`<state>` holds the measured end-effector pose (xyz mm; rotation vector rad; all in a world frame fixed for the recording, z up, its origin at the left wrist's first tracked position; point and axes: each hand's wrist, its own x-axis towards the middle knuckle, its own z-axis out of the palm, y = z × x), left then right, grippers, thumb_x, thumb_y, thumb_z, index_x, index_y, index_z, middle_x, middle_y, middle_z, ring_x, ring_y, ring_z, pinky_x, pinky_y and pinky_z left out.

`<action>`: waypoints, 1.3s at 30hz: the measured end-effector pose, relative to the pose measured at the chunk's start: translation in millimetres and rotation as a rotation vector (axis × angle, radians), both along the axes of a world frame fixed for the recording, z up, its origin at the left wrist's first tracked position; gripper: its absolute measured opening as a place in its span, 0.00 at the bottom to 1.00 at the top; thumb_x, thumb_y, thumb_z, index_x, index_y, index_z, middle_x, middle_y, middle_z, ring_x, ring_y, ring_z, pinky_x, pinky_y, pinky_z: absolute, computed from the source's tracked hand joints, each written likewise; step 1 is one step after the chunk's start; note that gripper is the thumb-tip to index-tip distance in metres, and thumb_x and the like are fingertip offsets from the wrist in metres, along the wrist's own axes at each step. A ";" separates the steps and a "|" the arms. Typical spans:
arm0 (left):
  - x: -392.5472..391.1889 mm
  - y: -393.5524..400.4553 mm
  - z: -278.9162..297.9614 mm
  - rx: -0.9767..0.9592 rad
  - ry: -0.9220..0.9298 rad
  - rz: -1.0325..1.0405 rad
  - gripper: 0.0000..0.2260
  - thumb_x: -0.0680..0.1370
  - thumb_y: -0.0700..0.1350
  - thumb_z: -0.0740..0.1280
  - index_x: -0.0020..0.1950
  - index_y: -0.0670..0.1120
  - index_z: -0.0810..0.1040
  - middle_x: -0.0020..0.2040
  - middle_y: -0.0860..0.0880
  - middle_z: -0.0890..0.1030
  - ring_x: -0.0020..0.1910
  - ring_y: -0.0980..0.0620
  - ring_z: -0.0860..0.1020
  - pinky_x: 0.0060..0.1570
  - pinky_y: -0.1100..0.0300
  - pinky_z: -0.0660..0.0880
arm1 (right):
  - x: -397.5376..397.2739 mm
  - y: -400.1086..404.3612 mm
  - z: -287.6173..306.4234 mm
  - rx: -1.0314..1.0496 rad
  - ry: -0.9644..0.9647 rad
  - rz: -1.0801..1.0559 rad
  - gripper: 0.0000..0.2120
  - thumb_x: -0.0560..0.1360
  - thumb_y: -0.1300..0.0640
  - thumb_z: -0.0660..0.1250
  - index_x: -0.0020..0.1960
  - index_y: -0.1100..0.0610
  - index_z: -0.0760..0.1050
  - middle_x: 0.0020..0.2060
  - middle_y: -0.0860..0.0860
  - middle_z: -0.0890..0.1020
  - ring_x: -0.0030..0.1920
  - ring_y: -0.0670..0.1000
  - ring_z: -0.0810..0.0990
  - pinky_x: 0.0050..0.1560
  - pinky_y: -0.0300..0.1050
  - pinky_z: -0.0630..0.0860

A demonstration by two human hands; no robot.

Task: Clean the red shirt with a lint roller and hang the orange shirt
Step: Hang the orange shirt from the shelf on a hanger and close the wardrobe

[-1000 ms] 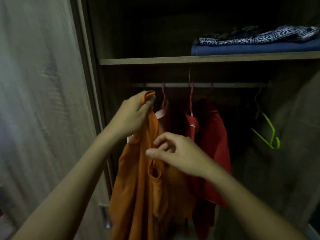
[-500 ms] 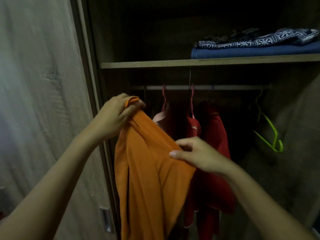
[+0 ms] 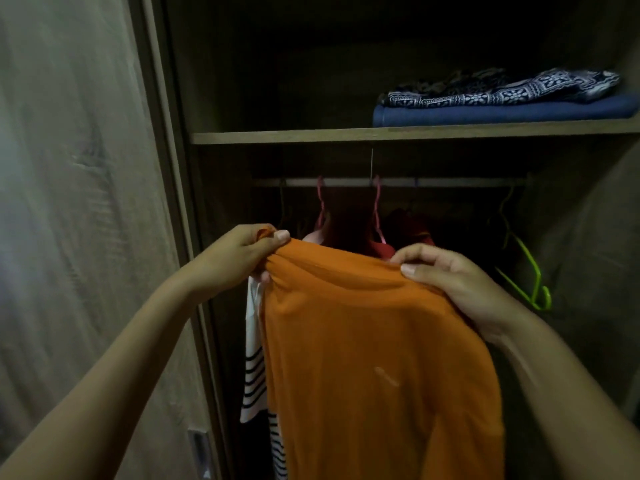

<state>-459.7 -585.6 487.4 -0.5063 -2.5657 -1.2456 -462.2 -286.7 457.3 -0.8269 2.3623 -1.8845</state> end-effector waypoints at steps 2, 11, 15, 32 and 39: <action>-1.0 6.0 0.3 0.026 0.072 -0.024 0.18 0.80 0.53 0.57 0.46 0.40 0.75 0.36 0.46 0.75 0.33 0.54 0.76 0.36 0.67 0.75 | 12.4 -2.2 -1.3 0.038 0.023 0.153 0.05 0.76 0.52 0.68 0.49 0.48 0.81 0.41 0.53 0.84 0.41 0.54 0.83 0.44 0.42 0.80; 1.4 2.3 18.7 -0.114 0.156 -0.014 0.13 0.77 0.54 0.64 0.46 0.44 0.77 0.40 0.44 0.78 0.38 0.49 0.79 0.39 0.61 0.77 | -0.9 16.3 8.1 0.137 0.145 -0.011 0.06 0.74 0.51 0.68 0.48 0.48 0.82 0.43 0.48 0.85 0.42 0.46 0.84 0.41 0.37 0.78; 8.4 -6.1 12.5 -0.352 -0.038 -0.104 0.02 0.74 0.48 0.70 0.45 0.52 0.79 0.44 0.52 0.79 0.43 0.59 0.79 0.42 0.63 0.74 | -2.0 32.0 18.9 0.445 0.042 0.129 0.11 0.68 0.51 0.75 0.50 0.48 0.83 0.41 0.52 0.85 0.40 0.48 0.83 0.43 0.38 0.79; 10.3 33.9 -25.5 -0.128 0.458 0.200 0.06 0.82 0.46 0.57 0.52 0.53 0.73 0.42 0.54 0.76 0.38 0.64 0.75 0.35 0.70 0.71 | -9.1 43.5 12.3 0.465 0.469 -0.445 0.04 0.75 0.49 0.69 0.48 0.40 0.79 0.45 0.37 0.80 0.50 0.40 0.77 0.50 0.41 0.74; -2.5 70.9 -11.7 -0.114 0.414 0.171 0.06 0.82 0.48 0.56 0.51 0.55 0.73 0.37 0.50 0.78 0.33 0.59 0.77 0.28 0.68 0.73 | -35.5 60.6 -14.4 0.428 0.344 -0.523 0.08 0.72 0.40 0.70 0.43 0.43 0.82 0.52 0.42 0.77 0.55 0.43 0.76 0.57 0.45 0.71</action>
